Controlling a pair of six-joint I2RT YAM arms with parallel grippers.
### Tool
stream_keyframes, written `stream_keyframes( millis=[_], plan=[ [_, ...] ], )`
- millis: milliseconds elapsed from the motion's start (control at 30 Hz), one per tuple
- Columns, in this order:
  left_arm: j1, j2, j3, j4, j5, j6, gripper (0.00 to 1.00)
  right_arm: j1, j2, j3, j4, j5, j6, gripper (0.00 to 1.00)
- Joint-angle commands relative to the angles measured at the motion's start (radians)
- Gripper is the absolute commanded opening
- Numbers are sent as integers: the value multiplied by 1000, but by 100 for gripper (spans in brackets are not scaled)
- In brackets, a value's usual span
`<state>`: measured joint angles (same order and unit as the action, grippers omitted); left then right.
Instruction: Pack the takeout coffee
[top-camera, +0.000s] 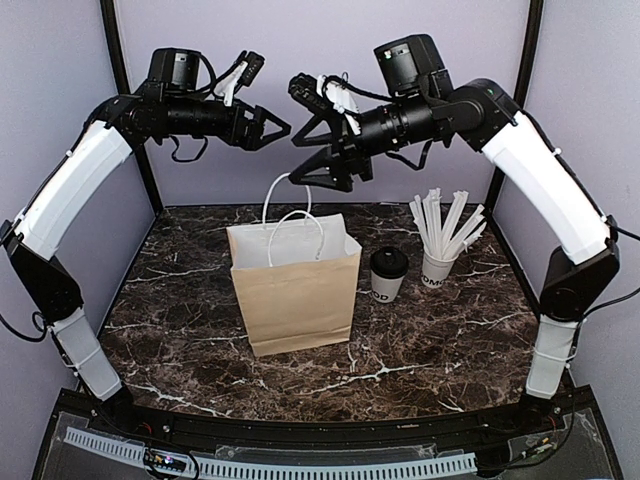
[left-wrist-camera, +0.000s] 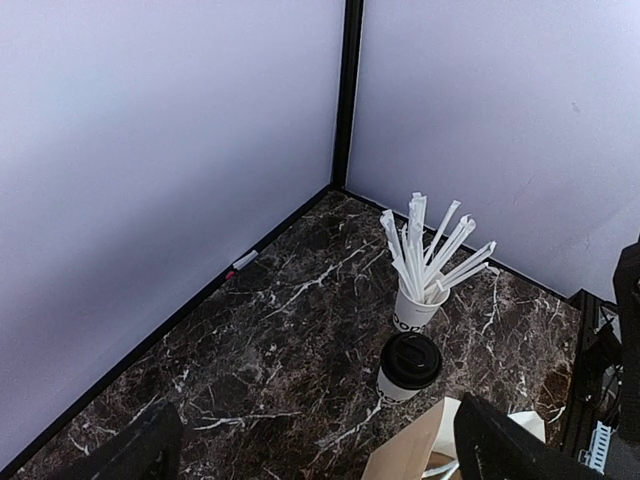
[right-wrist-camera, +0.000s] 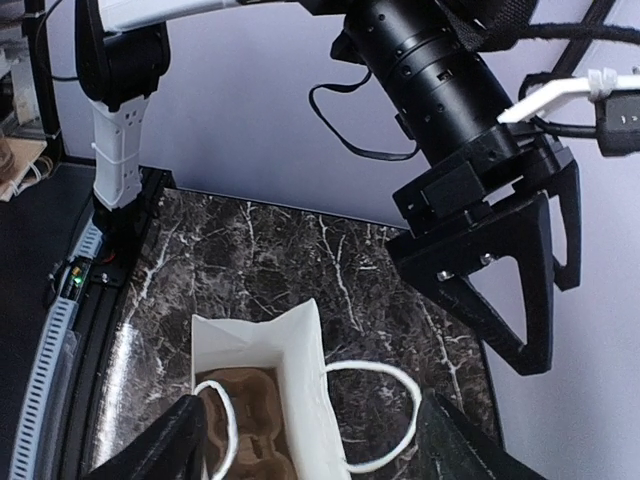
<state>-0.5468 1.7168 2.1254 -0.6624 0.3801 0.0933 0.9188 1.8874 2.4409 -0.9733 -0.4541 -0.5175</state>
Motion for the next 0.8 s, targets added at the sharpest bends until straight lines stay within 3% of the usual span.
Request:
stream_keyframes(
  millis=[0,167,300,500,767],
  plan=[
    [4,-75,-31,-7,14,2,99,-35,-25,39,-24,-119,11,80],
    [4,-219,-232,32,15,17,99,-88,-62,-3,-60,-171,25,82],
    [4,-279,-391,-40,-45,59,92,-144,-100,-131,-54,-157,21,83],
    [4,-178,-354,-263,-2,119,76,-198,-142,-271,-48,-148,30,83],
    [4,-146,-375,-282,31,134,75,-200,-190,-336,-63,-106,8,81]
  ],
)
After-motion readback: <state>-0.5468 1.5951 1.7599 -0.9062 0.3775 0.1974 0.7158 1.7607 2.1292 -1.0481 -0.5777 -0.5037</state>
